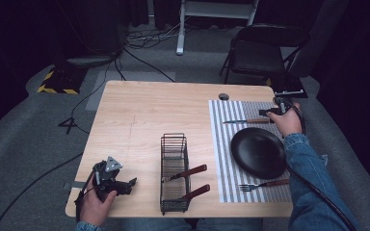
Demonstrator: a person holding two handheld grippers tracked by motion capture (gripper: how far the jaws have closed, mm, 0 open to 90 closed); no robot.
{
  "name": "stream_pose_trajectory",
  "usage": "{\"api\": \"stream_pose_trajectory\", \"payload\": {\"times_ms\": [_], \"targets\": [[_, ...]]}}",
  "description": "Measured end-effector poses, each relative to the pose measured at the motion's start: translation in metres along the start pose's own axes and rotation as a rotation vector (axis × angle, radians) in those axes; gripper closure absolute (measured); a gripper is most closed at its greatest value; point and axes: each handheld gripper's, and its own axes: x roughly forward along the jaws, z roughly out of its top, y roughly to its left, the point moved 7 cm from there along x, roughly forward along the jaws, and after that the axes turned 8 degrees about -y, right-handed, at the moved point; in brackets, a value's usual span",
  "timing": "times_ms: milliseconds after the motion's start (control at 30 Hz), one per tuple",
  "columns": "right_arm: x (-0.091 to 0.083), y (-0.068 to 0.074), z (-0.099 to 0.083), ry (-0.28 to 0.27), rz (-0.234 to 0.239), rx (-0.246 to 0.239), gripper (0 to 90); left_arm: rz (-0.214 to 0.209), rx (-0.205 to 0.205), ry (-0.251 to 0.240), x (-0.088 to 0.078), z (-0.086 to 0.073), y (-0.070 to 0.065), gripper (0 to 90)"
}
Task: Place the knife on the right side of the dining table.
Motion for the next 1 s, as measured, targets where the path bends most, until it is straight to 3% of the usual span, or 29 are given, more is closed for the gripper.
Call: {"api": "stream_pose_trajectory", "payload": {"times_ms": [267,633,1000], "targets": [[-0.02,0.019,0.017,-0.048,0.031,-0.028,39.1,0.0,0.001,0.0,0.0,0.0,0.0,0.2],[-0.051,0.057,0.036,-0.107,0.094,-0.078,39.4,0.0,0.0,0.0,0.0,0.0,0.0,0.2],[-0.082,0.098,0.04,-0.159,0.196,-0.137,39.4,0.001,-0.001,-0.003,0.0,0.0,0.0,0.2]]}}
